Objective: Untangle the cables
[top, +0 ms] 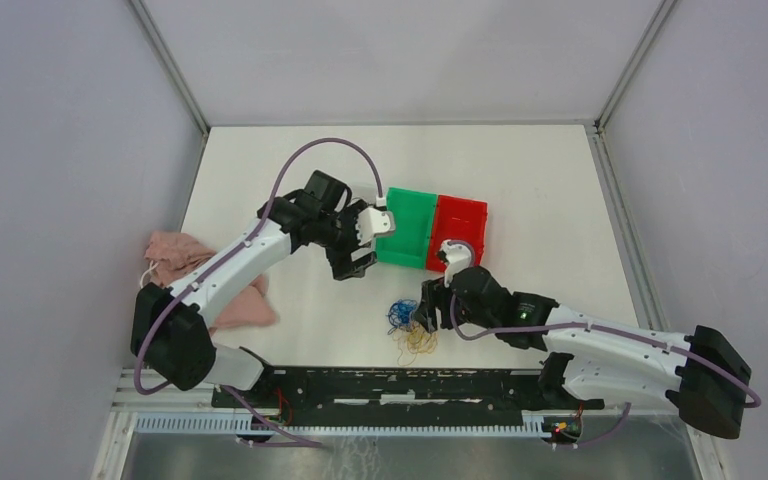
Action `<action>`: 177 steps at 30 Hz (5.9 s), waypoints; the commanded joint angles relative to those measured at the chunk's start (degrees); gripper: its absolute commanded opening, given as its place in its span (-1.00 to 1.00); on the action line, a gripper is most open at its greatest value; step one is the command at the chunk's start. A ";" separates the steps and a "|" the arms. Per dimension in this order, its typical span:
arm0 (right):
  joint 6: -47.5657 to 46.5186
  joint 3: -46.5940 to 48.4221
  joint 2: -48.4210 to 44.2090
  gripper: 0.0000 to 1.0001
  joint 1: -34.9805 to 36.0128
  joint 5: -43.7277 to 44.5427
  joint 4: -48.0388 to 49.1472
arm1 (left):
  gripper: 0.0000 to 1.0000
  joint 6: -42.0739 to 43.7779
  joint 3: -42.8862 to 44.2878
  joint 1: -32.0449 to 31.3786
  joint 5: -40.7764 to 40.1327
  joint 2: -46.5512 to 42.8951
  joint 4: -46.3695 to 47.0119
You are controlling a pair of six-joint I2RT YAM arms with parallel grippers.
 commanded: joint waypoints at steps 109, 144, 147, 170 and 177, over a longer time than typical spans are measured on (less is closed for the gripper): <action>-4.58 3.16 -4.56 0.26 -8.05 -21.87 -8.73 | -0.08 7.12 -29.77 -3.23 15.13 -31.50 20.99; 1.13 14.79 4.80 -1.00 -8.07 -31.97 5.94 | 0.22 -17.06 -30.96 -10.63 16.97 -33.67 37.28; 1.60 15.80 5.79 -1.00 -8.12 -32.59 7.12 | 0.22 -16.80 -32.61 -10.66 15.56 -33.75 37.99; 7.78 15.35 7.03 -0.88 -8.07 -36.99 16.56 | -0.72 -22.31 -35.43 -10.78 2.92 -31.29 52.29; 8.81 13.33 5.29 -0.29 -8.09 -36.64 18.20 | -0.94 -20.49 -32.64 -10.79 4.31 -33.36 51.61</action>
